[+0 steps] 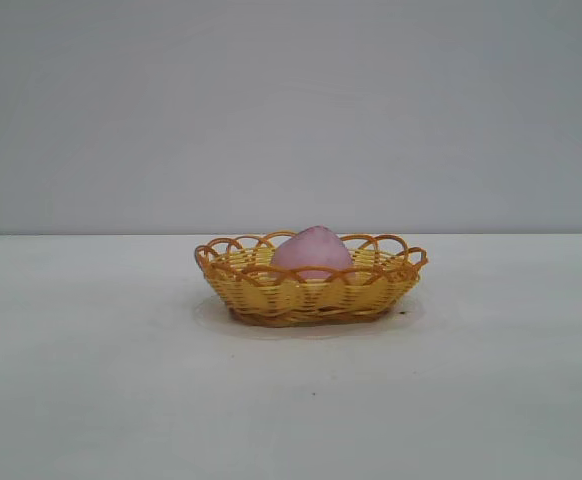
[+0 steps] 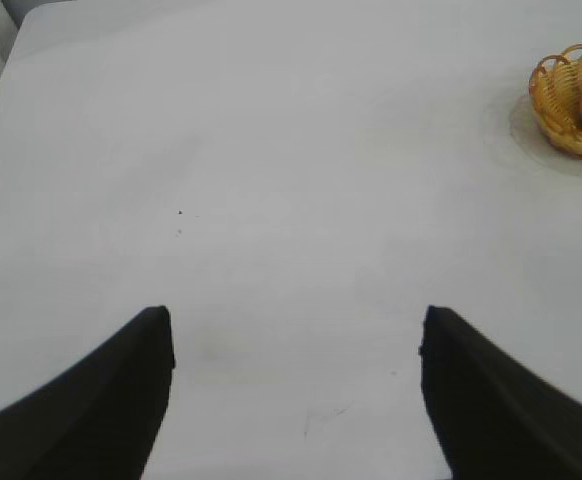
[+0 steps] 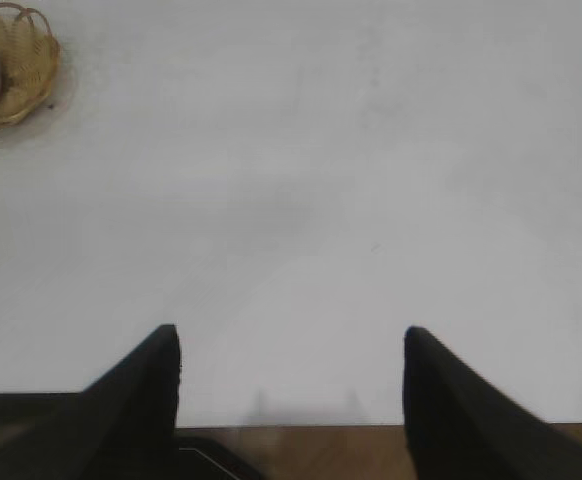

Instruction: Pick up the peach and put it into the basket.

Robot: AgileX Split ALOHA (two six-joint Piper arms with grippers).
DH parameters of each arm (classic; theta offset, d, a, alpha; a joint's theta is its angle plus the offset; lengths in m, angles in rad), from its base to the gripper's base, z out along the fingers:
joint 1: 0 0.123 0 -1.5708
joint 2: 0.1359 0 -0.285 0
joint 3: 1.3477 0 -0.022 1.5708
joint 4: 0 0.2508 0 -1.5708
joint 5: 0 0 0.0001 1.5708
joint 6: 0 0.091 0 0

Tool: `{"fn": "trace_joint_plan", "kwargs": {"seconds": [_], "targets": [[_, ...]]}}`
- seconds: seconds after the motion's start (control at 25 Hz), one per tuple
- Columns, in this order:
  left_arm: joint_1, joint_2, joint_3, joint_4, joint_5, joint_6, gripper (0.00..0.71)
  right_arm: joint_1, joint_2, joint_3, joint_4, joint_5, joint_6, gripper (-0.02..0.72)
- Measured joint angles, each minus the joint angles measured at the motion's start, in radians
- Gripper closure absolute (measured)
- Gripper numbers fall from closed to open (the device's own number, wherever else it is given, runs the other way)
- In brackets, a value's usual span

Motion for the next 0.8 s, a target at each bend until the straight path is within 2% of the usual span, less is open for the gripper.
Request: {"fn": "trace_joint_plan", "kwargs": {"seconds": [0.24, 0.8], "targets": [[0.000, 0.000, 0.000, 0.000, 0.000, 0.000, 0.247, 0.000, -0.265, 0.102, 0.009, -0.052, -0.012, 0.289], [0.000, 0.000, 0.000, 0.000, 0.000, 0.000, 0.247, 0.000, -0.281, 0.109, 0.016, -0.071, -0.021, 0.289]]}}
